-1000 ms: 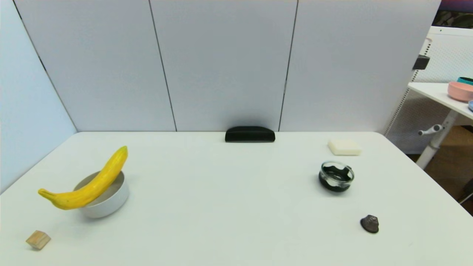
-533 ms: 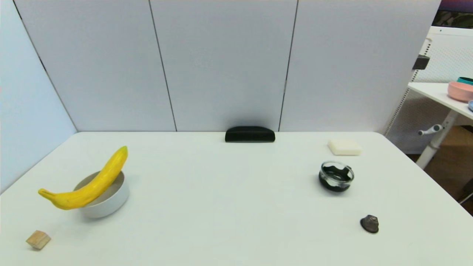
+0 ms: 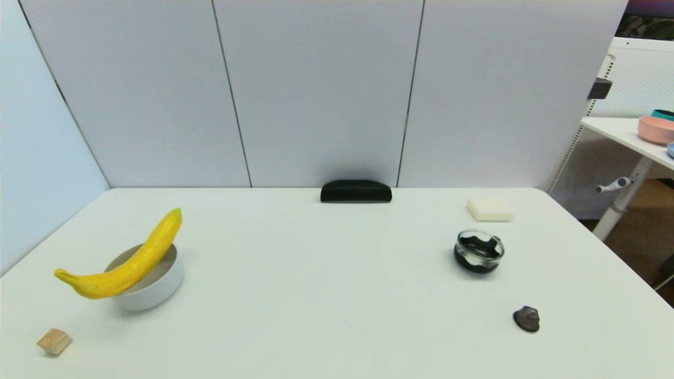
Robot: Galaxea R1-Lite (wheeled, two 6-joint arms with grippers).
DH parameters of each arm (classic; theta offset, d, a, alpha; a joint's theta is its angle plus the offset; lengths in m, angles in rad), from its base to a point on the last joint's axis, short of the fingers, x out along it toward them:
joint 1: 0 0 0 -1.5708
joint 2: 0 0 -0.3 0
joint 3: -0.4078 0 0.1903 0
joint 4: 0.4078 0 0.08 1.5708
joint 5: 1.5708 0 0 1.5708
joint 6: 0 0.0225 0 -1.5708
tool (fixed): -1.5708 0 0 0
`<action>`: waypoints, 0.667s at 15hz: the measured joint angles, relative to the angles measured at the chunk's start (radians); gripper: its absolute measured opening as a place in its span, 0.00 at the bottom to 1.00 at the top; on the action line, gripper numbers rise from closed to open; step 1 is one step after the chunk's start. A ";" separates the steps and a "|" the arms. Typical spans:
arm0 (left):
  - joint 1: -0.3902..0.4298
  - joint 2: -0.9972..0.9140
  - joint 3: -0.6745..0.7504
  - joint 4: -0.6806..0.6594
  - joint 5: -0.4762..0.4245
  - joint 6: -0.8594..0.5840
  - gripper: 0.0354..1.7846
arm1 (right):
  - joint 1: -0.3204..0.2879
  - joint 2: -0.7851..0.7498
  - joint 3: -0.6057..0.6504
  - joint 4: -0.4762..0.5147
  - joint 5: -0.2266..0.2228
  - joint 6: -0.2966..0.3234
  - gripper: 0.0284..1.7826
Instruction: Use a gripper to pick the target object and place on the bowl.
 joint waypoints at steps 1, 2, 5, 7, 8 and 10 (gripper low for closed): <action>0.000 0.000 0.001 0.000 0.000 0.009 0.96 | 0.000 0.000 0.000 0.000 0.000 0.000 0.96; 0.000 0.000 0.001 0.000 0.003 0.013 0.96 | 0.000 0.000 0.000 0.000 0.000 0.000 0.96; 0.000 0.000 0.002 -0.001 0.009 -0.006 0.96 | 0.000 0.000 0.000 0.000 -0.001 0.000 0.96; 0.000 0.000 0.002 -0.002 0.010 -0.007 0.96 | 0.000 0.000 0.000 0.001 0.000 0.000 0.96; 0.000 0.000 0.002 -0.002 0.010 -0.008 0.96 | 0.000 0.000 0.000 0.000 -0.001 0.000 0.96; 0.000 0.000 0.002 -0.002 0.011 -0.008 0.96 | 0.000 0.000 0.000 0.001 -0.001 0.000 0.96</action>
